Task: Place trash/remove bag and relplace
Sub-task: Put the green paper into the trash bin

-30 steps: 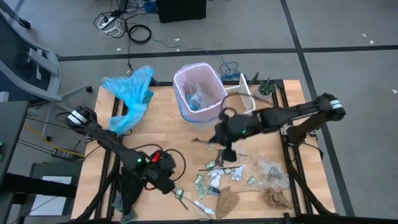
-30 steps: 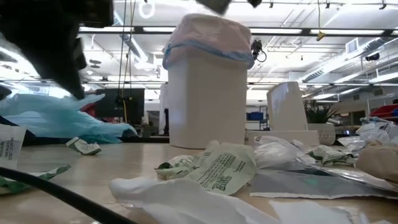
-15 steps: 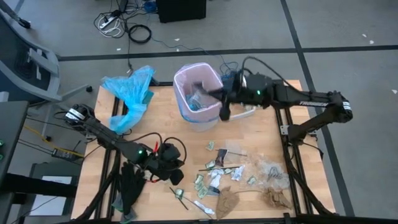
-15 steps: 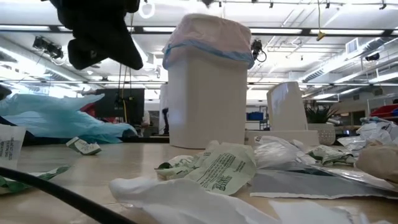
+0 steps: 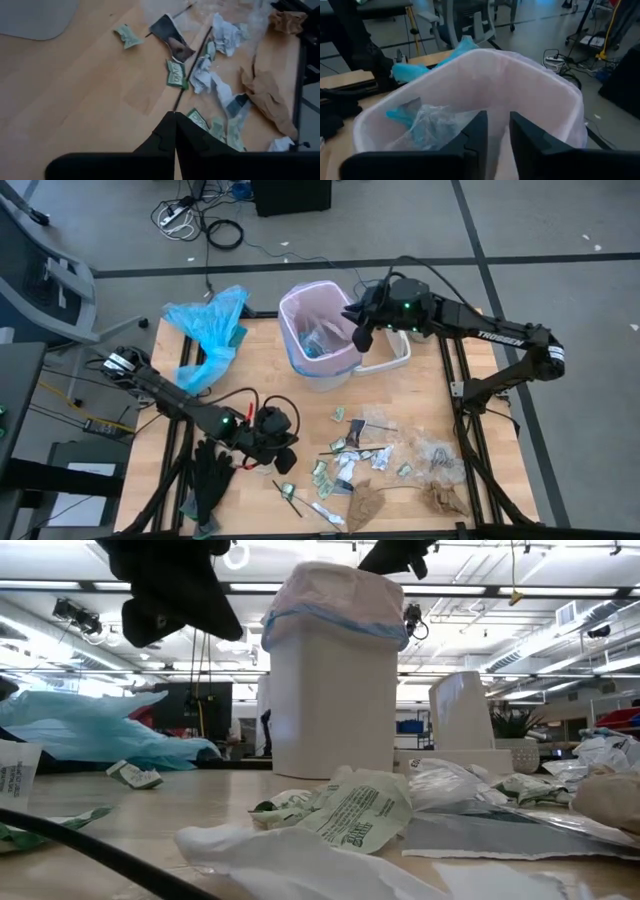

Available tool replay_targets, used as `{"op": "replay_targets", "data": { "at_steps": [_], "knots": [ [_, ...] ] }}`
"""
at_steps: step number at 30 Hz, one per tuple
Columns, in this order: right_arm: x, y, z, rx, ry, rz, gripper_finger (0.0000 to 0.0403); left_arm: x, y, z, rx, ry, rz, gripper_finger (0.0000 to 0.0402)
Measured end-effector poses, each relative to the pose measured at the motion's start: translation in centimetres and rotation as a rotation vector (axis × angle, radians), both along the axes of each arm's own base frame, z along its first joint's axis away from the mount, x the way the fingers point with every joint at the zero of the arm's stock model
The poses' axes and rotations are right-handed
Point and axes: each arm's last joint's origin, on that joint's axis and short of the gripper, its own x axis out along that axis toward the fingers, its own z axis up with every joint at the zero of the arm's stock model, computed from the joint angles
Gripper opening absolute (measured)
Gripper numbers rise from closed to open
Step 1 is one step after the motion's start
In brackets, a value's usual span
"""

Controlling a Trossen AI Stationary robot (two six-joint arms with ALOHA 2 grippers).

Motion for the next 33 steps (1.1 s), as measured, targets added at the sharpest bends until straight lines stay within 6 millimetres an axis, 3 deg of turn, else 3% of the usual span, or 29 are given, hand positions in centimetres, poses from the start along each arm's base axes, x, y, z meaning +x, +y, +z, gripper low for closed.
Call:
{"op": "replay_targets", "data": {
  "at_steps": [8, 13, 22, 33],
  "knots": [
    [-1.4, 0.4, 0.0, 0.032, 0.066, -0.003, 0.0106, 0.4, 0.7, -0.1, -0.144, 0.050, -0.024, 0.0101],
    [-3.2, 1.0, 0.0, 0.065, 0.132, -0.008, 0.0107, 0.3, 0.7, -0.6, -0.100, 0.097, -0.064, 0.0156],
    [-8.5, 3.0, 0.6, 0.170, 0.240, -0.017, 0.0107, -2.3, 2.5, -2.3, -0.079, 0.430, 0.082, 0.0162],
    [-14.2, 5.0, 1.6, 0.277, 0.216, -0.048, 0.0106, -1.9, 4.6, -3.7, -0.039, 0.563, 0.156, 0.0162]
  ]
}}
